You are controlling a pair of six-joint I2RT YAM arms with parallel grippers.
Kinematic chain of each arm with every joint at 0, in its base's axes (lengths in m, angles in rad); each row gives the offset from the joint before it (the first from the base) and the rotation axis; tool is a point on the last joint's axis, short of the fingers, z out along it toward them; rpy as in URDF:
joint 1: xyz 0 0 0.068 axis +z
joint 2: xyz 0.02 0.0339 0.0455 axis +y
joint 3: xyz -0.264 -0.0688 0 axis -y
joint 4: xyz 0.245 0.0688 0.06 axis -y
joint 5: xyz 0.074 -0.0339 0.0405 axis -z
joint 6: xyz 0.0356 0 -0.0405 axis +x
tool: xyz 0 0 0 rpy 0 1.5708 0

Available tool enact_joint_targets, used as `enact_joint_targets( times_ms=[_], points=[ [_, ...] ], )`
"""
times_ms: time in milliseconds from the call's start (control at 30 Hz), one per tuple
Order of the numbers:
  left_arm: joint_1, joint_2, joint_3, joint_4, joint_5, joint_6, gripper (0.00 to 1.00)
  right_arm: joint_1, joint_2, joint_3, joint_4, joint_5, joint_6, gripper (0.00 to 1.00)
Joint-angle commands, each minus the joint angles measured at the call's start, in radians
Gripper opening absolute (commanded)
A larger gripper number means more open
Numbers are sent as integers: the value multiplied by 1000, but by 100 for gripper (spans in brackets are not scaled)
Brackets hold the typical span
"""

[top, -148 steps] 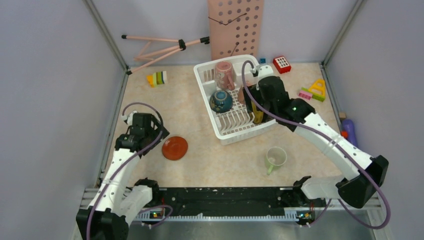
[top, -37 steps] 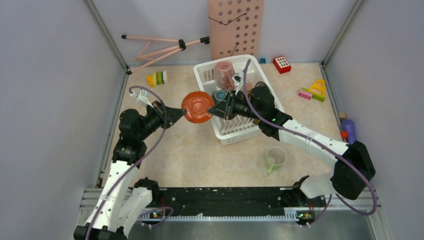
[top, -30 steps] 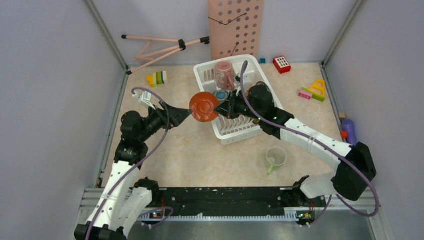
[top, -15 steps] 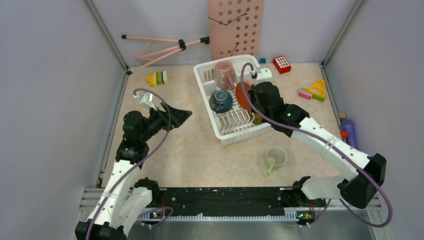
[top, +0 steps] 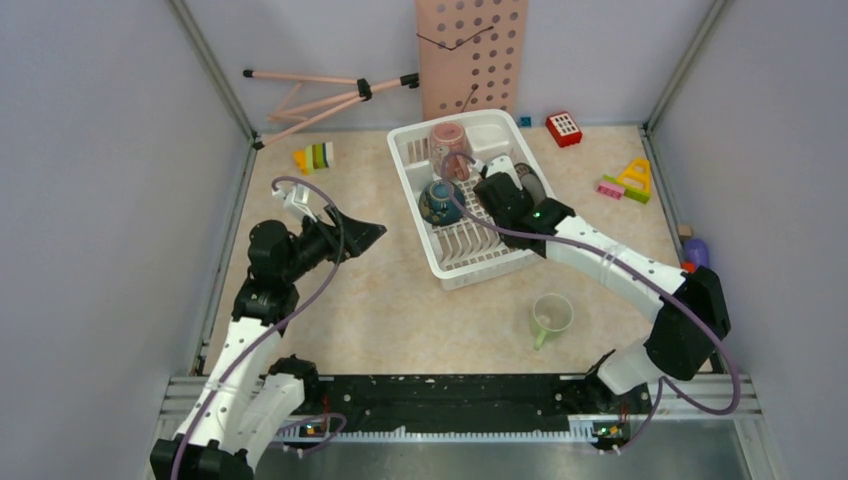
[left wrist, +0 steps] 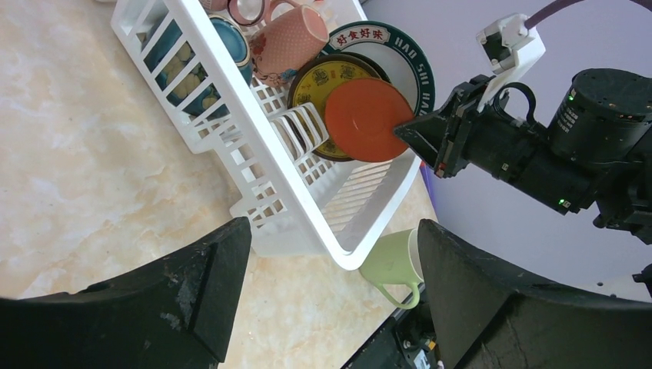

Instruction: Load the mixed dishes into the dish rack

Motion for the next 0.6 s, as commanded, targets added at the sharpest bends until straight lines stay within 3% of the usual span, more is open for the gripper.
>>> enact_joint_targets(
  times_ms=[0,533,567],
  points=[
    [-4,1,13,26,23,21,84,3,7,12,66,55,-51,0],
    [-4,20,17,26,36,28,84,-7,123,3,121,77,-50,0],
    [-4,21,17,26,37,28,84,-9,127,4,121,61,-48,4]
  ],
)
